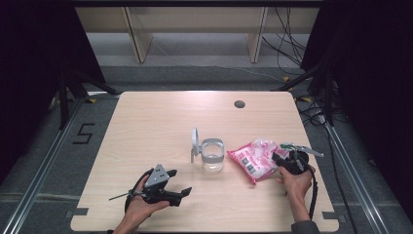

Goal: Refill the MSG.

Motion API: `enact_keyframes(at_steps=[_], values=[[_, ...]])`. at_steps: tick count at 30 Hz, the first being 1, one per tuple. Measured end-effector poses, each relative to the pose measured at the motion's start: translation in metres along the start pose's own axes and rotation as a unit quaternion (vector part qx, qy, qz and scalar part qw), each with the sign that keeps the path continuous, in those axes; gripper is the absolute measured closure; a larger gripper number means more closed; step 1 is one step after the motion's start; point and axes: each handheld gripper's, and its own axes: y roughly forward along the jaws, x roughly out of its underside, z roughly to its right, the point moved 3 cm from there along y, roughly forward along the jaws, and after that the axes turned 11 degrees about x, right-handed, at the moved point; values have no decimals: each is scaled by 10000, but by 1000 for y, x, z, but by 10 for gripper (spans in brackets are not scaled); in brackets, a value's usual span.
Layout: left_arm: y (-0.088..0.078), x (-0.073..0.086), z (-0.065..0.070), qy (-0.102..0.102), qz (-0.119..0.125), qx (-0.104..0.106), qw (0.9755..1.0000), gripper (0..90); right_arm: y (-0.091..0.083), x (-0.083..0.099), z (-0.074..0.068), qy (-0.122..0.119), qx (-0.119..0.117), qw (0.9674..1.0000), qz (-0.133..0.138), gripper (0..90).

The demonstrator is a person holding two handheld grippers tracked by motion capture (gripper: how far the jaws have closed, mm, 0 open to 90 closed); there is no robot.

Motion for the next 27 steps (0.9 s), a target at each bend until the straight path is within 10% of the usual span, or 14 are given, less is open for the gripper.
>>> enact_keyframes(at_steps=[14, 15, 16, 18, 19, 27], values=[[2, -1, 2, -40, 80, 26, 10000, 160, -9, -9, -5, -407, -321, 9976, 452, 884], [3, -1, 2, -29, 31, 48, 10000, 160, -14, -9, -11, -79, -391, 9984, 395, 884], [6, -1, 5, -22, 57, 113, 9999, 160, -14, -12, -6, -491, -343, 9968, 522, 885], [10, -1, 10, 33, 7, 168, 9999, 160, -20, -14, -13, -225, -503, 9968, 586, 886], [11, -1, 11, 91, -50, 198, 9998, 160, -21, -17, -10, -508, -510, 9951, 684, 886], [16, -3, 16, 159, -77, 262, 9995, 160, -40, -26, -24, -578, -918, 9884, 1063, 888]])
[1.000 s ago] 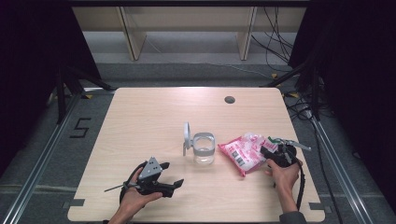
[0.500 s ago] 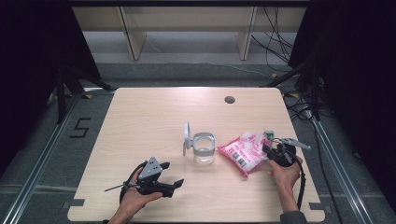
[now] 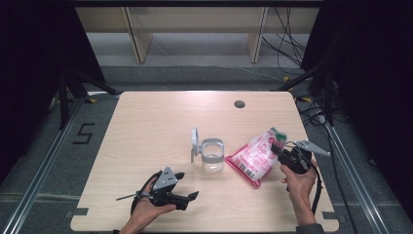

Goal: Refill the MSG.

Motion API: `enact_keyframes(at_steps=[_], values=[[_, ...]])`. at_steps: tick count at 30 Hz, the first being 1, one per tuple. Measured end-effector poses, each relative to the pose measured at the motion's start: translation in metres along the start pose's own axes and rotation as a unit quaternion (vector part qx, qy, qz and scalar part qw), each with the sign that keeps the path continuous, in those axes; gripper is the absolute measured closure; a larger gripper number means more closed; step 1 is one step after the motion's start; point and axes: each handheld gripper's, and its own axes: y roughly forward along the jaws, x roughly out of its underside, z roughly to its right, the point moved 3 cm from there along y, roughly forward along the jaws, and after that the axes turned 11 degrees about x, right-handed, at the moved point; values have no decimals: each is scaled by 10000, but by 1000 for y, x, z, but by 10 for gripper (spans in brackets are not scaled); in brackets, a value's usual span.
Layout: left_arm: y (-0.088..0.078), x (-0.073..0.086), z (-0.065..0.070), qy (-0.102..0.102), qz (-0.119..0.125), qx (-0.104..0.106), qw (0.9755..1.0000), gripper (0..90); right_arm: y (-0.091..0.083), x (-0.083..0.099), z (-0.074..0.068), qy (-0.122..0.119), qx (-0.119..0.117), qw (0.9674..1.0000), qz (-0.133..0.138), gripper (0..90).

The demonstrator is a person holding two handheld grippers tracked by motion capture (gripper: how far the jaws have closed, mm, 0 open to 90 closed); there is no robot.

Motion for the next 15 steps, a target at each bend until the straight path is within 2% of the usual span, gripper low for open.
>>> enact_keyframes(at_steps=[1, 2, 3, 5, 7, 8, 9, 10, 11, 13, 14, 15], values=[[1, 0, 1, -43, -6, 20, 10000, 160, -2, -2, -2, -97, 30, 9999, 20, 889], [2, 0, 2, -40, -4, 17, 10000, 160, -7, -3, -8, 86, -14, 9999, -84, 889], [5, 0, 4, -63, 2, 51, 10000, 160, -7, -5, -8, -70, -90, 9999, 30, 889], [11, 0, 8, -10, -72, 117, 9999, 160, -11, -7, -15, -70, -112, 9999, -5, 890], [19, 0, 14, 30, -99, 203, 9997, 161, -14, -10, -19, -119, -170, 9997, 131, 891], [22, -1, 16, 73, -162, 206, 9996, 162, -18, -12, -23, -31, -260, 9996, 64, 891], [25, -2, 18, 124, -180, 207, 9995, 163, -19, -14, -24, -202, -342, 9990, 198, 892], [29, -3, 22, 103, -188, 298, 9993, 165, -22, -16, -26, -275, -327, 9989, 191, 892], [33, -3, 24, 131, -149, 326, 9993, 171, -24, -17, -30, -209, -361, 9989, 194, 894], [38, -5, 27, 182, -199, 362, 9990, 172, -26, -19, -33, -388, -442, 9979, 276, 895], [41, -6, 28, 183, -193, 396, 9989, 172, -28, -19, -38, -279, -434, 9983, 272, 897], [42, -7, 29, 207, -228, 384, 9988, 173, -30, -21, -39, -348, -527, 9976, 281, 900]])
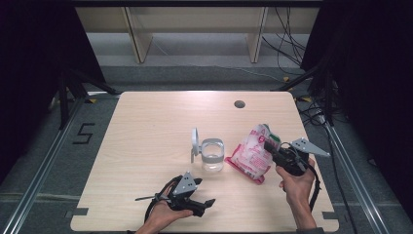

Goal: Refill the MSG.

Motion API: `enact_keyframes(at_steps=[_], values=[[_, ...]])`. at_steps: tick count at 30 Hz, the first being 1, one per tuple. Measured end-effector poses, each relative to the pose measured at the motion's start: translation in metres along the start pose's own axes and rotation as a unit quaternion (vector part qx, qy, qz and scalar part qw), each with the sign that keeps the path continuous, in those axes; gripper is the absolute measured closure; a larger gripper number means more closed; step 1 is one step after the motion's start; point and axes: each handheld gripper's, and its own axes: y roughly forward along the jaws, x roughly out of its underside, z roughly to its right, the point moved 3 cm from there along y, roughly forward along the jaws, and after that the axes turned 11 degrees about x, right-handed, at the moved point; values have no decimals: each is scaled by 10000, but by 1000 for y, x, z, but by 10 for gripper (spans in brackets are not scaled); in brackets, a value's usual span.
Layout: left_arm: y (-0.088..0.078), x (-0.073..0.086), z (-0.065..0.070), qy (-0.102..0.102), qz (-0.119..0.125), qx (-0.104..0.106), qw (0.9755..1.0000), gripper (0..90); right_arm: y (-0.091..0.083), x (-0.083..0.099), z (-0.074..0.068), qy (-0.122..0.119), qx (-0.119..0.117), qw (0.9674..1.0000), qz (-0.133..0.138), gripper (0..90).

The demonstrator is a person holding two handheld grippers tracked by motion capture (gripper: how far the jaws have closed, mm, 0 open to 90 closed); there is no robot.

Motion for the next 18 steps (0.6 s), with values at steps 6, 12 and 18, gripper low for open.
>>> enact_keyframes(at_steps=[6, 12, 18], values=[[11, -10, 4, -44, 109, 69, 9999, 174, -3, -7, -11, -198, -55, 9996, 201, 900], [23, -16, 5, 54, 59, 37, 10000, 173, -7, -13, -20, -360, -118, 9991, 196, 900], [41, -23, 7, -42, 206, 39, 9998, 175, -12, -24, -26, -440, -198, 9988, 90, 900]])
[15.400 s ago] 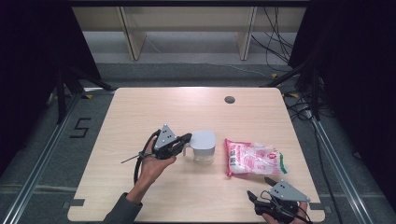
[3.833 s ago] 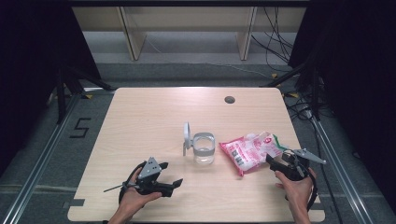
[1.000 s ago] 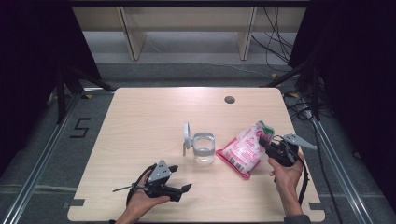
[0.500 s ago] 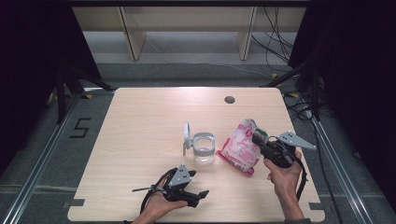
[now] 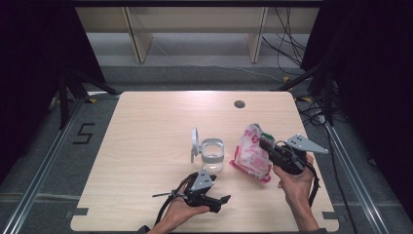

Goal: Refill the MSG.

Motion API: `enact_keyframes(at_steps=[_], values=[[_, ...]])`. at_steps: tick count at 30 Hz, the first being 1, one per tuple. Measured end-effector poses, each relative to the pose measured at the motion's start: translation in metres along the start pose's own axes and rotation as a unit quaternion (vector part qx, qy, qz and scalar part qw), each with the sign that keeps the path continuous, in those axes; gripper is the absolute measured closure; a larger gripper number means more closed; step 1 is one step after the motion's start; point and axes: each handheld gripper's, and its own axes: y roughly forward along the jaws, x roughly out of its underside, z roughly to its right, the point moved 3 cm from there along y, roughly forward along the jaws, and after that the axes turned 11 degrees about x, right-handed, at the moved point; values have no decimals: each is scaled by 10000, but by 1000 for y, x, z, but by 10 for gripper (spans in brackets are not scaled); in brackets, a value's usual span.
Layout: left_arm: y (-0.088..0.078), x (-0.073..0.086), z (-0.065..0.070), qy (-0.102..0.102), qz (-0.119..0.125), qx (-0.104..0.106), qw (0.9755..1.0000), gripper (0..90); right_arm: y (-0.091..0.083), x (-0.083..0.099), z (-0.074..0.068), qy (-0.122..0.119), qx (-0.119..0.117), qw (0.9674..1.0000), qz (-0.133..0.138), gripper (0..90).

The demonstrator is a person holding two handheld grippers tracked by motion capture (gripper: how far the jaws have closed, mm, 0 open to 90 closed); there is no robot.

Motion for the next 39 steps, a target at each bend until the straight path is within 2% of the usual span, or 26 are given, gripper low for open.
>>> enact_keyframes(at_steps=[2, 4, 5, 6, 7, 9, 10, 12, 13, 14, 15, 16, 17, 18, 21, 23, 25, 26, 27, 28, 31, 32, 33, 34, 36, 39], values=[[6, -5, -3, 42, -83, 22, 10000, 177, -1, -5, -2, -145, 48, 9999, -36, 900], [11, -12, -5, 60, -47, 41, 10000, 192, -3, -10, -4, -282, 54, 9995, -155, 900], [13, -14, -5, 49, 5, 49, 10000, 192, -4, -12, -4, -309, 17, 9994, -142, 900], [15, -15, -4, 38, -3, 42, 10000, 192, -5, -15, -4, -230, -36, 9996, -134, 900], [17, -15, -2, 69, -12, 45, 10000, 192, -6, -17, -2, -340, -25, 9994, -82, 900], [22, -16, 3, 104, -24, 145, 9998, 189, -9, -20, -2, -361, -37, 9993, -107, 900], [24, -17, 4, 119, -37, 74, 9999, 189, -9, -22, -1, -428, -6, 9991, -79, 900], [27, -20, 2, 147, -92, -18, 9998, 187, -13, -23, -5, -309, 51, 9993, -190, 900], [28, -23, 2, 60, -22, -62, 10000, 182, -13, -26, -4, -463, 13, 9989, -100, 900], [29, -25, 0, 96, -38, -60, 9999, 175, -16, -27, -7, -363, 37, 9992, -152, 900], [32, -28, 2, 77, 101, -83, 9999, 174, -17, -29, -8, -425, 71, 9990, -118, 900], [33, -30, 2, 158, 2, -186, 9997, 174, -19, -31, -9, -435, 41, 9989, -162, 900], [35, -32, 2, 212, 23, -238, 9995, 174, -20, -34, -9, -524, 16, 9986, -82, 900], [38, -32, 1, 162, 60, -262, 9995, 175, -23, -36, -11, -428, -27, 9991, -78, 900], [45, -33, -2, 166, 47, -368, 9992, 208, -30, -44, -16, -427, -92, 9990, -24, 900], [46, -34, -4, 334, -67, -452, 9984, 212, -34, -50, -19, -564, -116, 9983, 70, 900], [46, -36, -4, 327, 88, -587, 9977, 216, -40, -55, -24, -572, -200, 9981, 71, 900], [45, -37, -6, 386, 103, -639, 9972, 239, -42, -56, -27, -527, -255, 9983, 64, 900], [45, -38, -6, 359, 139, -700, 9968, 257, -43, -58, -28, -611, -294, 9976, 100, 900], [44, -40, -6, 346, 206, -652, 9971, 262, -45, -59, -30, -694, -330, 9970, 115, 900], [43, -41, -6, 362, 330, -629, 9968, 397, -47, -59, -37, -679, -391, 9968, 165, 900], [43, -41, -6, 383, 347, -640, 9966, 439, -49, -58, -40, -621, -398, 9973, 5, 900], [43, -40, -5, 462, 307, -667, 9962, 478, -47, -58, -39, -764, -460, 9959, 135, 900], [44, -40, -5, 502, 335, -694, 9958, 495, -47, -57, -41, -706, -496, 9963, 32, 900], [44, -39, -6, 575, 361, -686, 9953, 584, -45, -58, -43, -859, -462, 9951, 135, 900], [47, -37, -7, 675, 418, -707, 9943, 660, -43, -59, -43, -968, -391, 9945, 49, 900]])
